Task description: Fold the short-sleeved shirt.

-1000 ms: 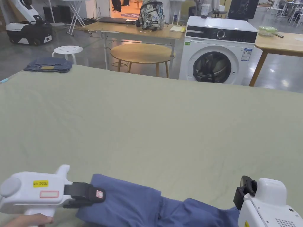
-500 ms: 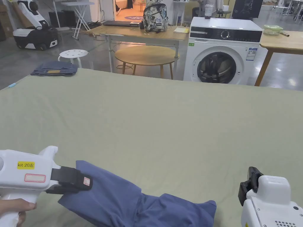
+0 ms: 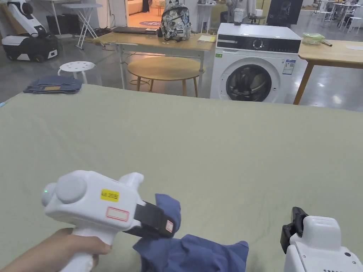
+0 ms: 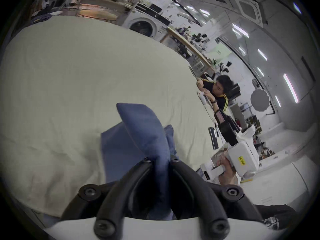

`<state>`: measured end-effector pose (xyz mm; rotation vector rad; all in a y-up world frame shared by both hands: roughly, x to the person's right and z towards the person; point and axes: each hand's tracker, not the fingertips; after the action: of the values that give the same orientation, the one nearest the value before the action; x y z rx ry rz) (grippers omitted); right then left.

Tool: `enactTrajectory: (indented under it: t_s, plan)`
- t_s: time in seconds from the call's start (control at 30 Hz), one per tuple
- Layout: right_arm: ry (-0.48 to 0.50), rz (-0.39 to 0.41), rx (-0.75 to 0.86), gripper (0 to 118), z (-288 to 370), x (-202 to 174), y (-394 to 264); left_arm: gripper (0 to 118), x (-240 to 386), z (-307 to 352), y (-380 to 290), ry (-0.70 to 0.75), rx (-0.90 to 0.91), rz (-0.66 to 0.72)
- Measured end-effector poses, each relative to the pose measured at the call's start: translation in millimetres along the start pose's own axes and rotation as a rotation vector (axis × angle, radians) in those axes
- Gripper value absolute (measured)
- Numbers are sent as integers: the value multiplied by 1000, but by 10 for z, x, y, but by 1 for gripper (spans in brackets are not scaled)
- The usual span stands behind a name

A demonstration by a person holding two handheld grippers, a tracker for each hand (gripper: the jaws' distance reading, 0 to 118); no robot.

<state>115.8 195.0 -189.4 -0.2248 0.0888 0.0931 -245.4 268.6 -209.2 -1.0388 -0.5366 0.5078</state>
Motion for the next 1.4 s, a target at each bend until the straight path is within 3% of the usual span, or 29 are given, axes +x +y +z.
enactTrajectory:
  t_s: [0.47, 0.53, 0.67, 0.73, 0.97, 1.07, 1.1, 1.2, 1.4]
  plan:
    - [-22, -15, -41, 0, 30, 137, -68, 5, 378, -1881, -163, 184, -210, -13]
    - [-27, -15, -45, 0, 35, 155, -71, 6, 401, -1895, -218, 203, -204, 6]
    - [-29, -21, -52, 0, 32, 183, -78, 24, 375, -1754, -247, 144, -178, 34]
    - [-28, -23, -54, 0, 34, 195, -81, 28, 417, -1584, -245, 122, -166, 26]
    - [-26, -28, -59, 0, 46, 212, -95, 28, 332, -987, -95, -44, -5, 101]
    - [-26, -40, -65, 0, 43, 221, -110, 28, 237, -1062, -52, -33, -1, 78]
    - [-26, -43, -66, 0, 45, 226, -112, 27, 212, -1140, -59, -3, -31, 75]
    - [-30, -42, -66, 0, 51, 245, -117, 9, 71, -1493, -116, -25, -115, 79]
    - [-41, -49, -72, 0, 53, 302, -119, 1, -33, -2108, -364, -34, -196, 114]
